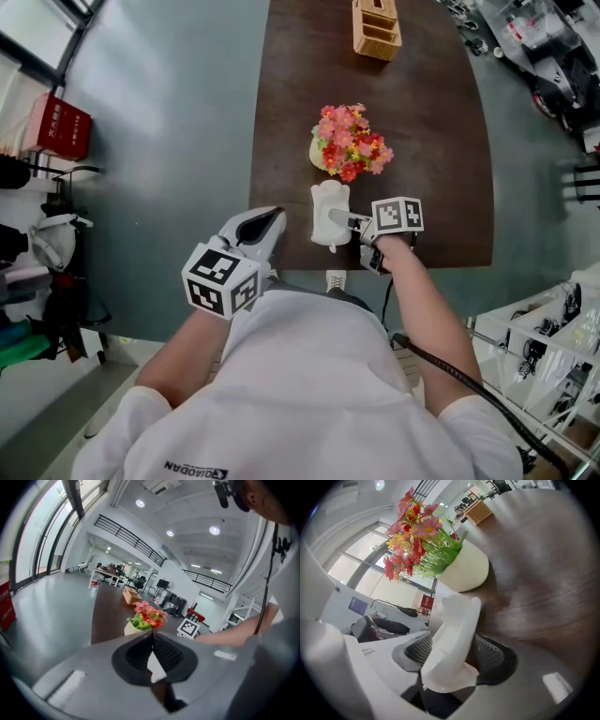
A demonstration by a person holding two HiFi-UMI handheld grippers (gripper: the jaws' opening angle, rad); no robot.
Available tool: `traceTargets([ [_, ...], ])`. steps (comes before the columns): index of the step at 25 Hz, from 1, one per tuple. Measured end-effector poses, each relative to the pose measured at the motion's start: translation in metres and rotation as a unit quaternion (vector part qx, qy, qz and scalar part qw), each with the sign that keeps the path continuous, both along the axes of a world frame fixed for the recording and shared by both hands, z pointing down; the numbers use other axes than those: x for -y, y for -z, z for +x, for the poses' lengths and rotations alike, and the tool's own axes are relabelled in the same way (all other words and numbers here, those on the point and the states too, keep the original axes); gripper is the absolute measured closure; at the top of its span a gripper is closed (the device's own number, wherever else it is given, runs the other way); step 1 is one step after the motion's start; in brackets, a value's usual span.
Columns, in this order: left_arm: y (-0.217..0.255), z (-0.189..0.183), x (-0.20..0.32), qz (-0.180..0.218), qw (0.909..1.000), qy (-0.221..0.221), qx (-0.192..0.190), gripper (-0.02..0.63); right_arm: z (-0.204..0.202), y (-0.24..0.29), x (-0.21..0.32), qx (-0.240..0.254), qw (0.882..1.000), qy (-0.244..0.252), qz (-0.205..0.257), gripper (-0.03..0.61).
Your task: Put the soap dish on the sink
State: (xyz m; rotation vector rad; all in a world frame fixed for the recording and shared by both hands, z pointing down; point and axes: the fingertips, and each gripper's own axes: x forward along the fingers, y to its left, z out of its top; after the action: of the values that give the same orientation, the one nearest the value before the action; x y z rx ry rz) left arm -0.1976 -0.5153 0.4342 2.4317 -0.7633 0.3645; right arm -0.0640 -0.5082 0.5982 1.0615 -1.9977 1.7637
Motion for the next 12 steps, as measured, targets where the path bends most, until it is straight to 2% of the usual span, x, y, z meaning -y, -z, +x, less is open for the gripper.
traceTargets([
  [7,-0.003,0.006,-0.005,-0.003,1.0000,0.007,0.006,0.609,0.009,0.001,-0.001,0.005,1.000,-0.003,0.009,0.304],
  [12,-0.003,0.008,-0.010,-0.003,0.9998,0.017,0.011,0.609,0.018,0.017,0.003,0.005,0.999,-0.015,0.043,0.304],
])
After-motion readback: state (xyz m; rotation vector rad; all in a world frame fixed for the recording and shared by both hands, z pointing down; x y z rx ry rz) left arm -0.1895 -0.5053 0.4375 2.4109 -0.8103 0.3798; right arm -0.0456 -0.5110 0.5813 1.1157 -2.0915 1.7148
